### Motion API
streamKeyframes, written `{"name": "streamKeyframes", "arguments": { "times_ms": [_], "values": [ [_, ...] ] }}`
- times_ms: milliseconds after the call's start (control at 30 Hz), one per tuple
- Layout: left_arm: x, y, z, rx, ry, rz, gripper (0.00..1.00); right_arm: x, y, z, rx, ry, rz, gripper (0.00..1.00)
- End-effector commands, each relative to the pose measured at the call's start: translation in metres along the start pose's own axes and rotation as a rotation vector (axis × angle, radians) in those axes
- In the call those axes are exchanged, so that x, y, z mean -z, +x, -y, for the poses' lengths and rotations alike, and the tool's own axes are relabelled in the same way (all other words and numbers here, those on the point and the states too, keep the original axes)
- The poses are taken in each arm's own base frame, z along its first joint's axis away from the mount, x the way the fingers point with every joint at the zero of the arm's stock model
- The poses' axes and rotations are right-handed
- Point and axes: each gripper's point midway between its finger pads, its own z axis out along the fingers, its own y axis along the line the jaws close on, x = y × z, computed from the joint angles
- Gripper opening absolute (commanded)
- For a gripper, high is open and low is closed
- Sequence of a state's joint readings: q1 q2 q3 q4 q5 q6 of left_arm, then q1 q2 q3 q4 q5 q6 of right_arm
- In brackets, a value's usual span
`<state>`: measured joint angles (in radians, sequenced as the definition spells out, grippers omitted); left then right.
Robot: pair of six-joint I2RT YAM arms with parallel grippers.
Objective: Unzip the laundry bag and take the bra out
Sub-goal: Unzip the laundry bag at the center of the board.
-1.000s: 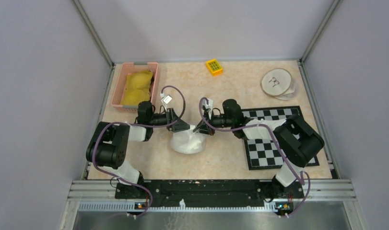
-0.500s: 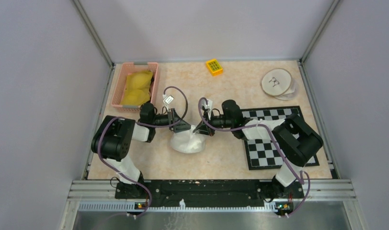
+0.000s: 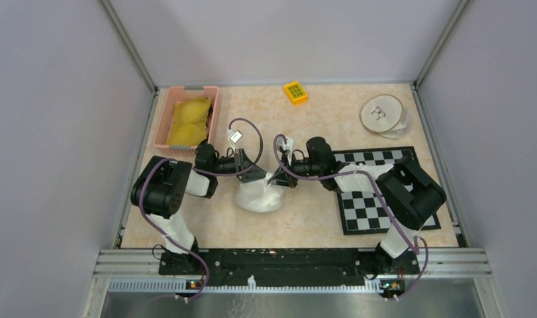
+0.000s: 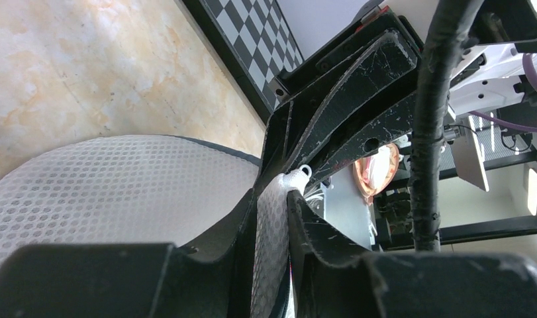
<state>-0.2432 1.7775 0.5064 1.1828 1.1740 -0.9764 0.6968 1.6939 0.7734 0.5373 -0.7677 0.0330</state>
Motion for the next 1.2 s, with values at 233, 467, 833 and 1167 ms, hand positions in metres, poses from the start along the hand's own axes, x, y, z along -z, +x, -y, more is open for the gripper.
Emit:
{"name": "streamKeyframes", "arguments": {
  "times_ms": [233,467,833,1167],
  "values": [
    [0.027,-0.042,0.016,-0.214,-0.043,0.076,0.49,0.002,-0.046,-0.007,0.165,-0.080,0.074,0.00],
    [0.056,-0.054,0.026,-0.615,-0.104,-0.050,0.61,0.004,-0.044,-0.017,0.197,-0.138,0.040,0.00],
    [0.064,-0.027,0.042,-1.083,-0.027,-0.254,0.67,0.003,-0.052,-0.022,0.214,-0.186,0.035,0.00],
    [0.033,-0.017,0.037,-1.295,0.016,-0.368,0.64,0.002,-0.050,-0.026,0.215,-0.206,0.021,0.00]
  ]
}}
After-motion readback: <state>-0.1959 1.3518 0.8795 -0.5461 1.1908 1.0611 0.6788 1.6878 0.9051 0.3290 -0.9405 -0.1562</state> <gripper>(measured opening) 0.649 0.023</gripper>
